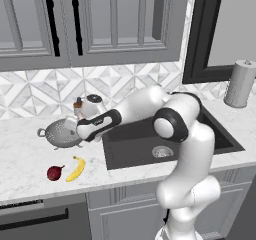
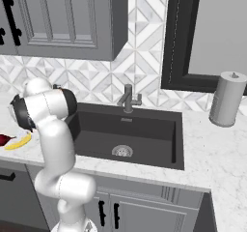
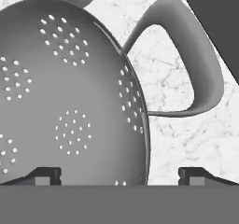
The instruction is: Put the colander in the sink, put the pear, banana in the colander, and turn on the sink faucet and pour water over the colander.
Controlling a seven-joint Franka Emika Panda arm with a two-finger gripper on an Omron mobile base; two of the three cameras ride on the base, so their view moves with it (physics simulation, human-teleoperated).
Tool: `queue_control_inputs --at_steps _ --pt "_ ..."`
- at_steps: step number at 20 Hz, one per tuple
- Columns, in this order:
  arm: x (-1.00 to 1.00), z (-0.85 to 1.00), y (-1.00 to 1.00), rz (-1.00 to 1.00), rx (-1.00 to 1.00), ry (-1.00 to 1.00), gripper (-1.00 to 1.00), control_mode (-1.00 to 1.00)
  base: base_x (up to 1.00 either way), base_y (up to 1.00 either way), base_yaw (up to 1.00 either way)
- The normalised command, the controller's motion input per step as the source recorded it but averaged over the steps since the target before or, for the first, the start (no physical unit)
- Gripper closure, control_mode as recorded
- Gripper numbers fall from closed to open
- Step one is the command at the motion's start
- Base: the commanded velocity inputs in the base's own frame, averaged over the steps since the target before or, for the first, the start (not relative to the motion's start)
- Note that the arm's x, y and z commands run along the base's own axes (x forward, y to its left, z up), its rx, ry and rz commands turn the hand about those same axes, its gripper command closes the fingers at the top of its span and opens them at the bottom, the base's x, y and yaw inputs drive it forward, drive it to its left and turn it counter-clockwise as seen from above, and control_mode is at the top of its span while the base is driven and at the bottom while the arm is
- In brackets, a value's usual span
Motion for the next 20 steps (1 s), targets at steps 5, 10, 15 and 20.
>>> queue_control_inputs --at_steps 5,10,15,20 --pt "0.29 -0.3 0.21 -0.02 0.0 0.05 -1.0 -1.0 0.0 0.0 0.0" --pt "0.07 -0.34 0.04 -0.02 0.0 0.05 1.0 -1.0 0.0 0.0 0.0" --pt "-0.02 -0.19 0.0 -0.04 0.0 0.01 1.0 -1.0 0.0 0.0 0.0" --pt "-0.49 0.0 -0.13 -0.17 0.03 0.0 1.0 -1.0 0.0 0.0 0.0"
